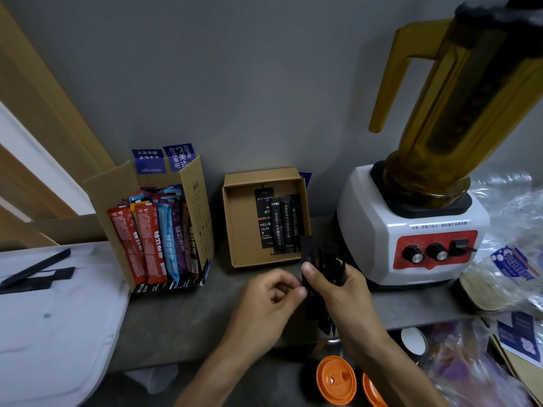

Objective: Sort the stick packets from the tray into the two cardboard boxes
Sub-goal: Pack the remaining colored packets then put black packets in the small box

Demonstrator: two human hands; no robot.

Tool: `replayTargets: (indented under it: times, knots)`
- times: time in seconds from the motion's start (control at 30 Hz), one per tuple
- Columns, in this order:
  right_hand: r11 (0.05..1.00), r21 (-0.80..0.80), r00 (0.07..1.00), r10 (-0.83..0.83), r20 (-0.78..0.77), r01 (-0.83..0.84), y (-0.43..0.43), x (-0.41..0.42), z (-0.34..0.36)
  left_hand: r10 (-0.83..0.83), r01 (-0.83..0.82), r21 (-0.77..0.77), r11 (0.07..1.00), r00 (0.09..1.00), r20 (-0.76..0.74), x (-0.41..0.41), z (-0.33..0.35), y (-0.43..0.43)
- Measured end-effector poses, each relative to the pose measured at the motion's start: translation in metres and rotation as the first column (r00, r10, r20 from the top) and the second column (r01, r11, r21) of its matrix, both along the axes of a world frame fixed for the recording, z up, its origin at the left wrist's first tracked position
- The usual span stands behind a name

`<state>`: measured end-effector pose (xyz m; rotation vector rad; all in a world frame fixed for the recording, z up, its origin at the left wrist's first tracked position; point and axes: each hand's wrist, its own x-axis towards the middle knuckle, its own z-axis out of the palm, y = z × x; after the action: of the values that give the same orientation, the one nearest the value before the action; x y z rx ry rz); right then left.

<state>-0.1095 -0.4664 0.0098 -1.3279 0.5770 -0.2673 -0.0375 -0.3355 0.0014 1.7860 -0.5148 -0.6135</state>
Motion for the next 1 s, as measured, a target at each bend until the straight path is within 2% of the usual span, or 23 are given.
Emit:
replayTargets:
  times: [0.13, 0.27, 0.33, 0.47, 0.6, 0.73, 0.83, 1.0]
  knots:
    - [1.0, 0.003, 1.0, 0.013, 0.012, -0.013, -0.002, 0.001, 0.001, 0.004, -0.005, 0.07, 0.998, 1.0, 0.012, 0.01, 0.007, -0.005]
    - [0.999, -0.017, 0.999, -0.037, -0.035, 0.036, -0.006, -0.004, -0.002, 0.251, -0.285, 0.206, 0.936, 0.952, 0.178, 0.062, 0.006, -0.02]
    - [0.999, -0.01, 0.997, -0.052, -0.065, 0.052, -0.007, -0.005, -0.008, 0.29, -0.343, 0.257, 0.903, 0.931, 0.224, 0.088, 0.001, -0.031]
    - [0.989, -0.08, 0.986, -0.129, -0.11, 0.12, -0.015, 0.007, -0.022, 0.29, -0.363, 0.338, 0.868, 0.924, 0.249, 0.106, -0.014, -0.044]
    - [0.983, -0.163, 0.978, -0.113, -0.177, 0.084, -0.019, 0.027, -0.036, 0.271, -0.361, 0.357, 0.862, 0.921, 0.279, 0.107, -0.019, -0.047]
    - [0.985, -0.161, 0.977, -0.098, -0.191, 0.067, -0.015, 0.03, -0.044, 0.184, -0.323, 0.432, 0.842, 0.925, 0.333, 0.109, -0.022, -0.044]
    - [0.987, -0.147, 0.977, -0.096, -0.19, 0.068, -0.014, 0.029, -0.043, 0.183, -0.349, 0.438, 0.828, 0.908, 0.377, 0.107, -0.023, -0.043]
    - [0.987, -0.126, 0.977, -0.117, -0.176, 0.095, -0.013, 0.029, -0.042, 0.226, -0.357, 0.418, 0.835, 0.916, 0.331, 0.107, -0.03, -0.045]
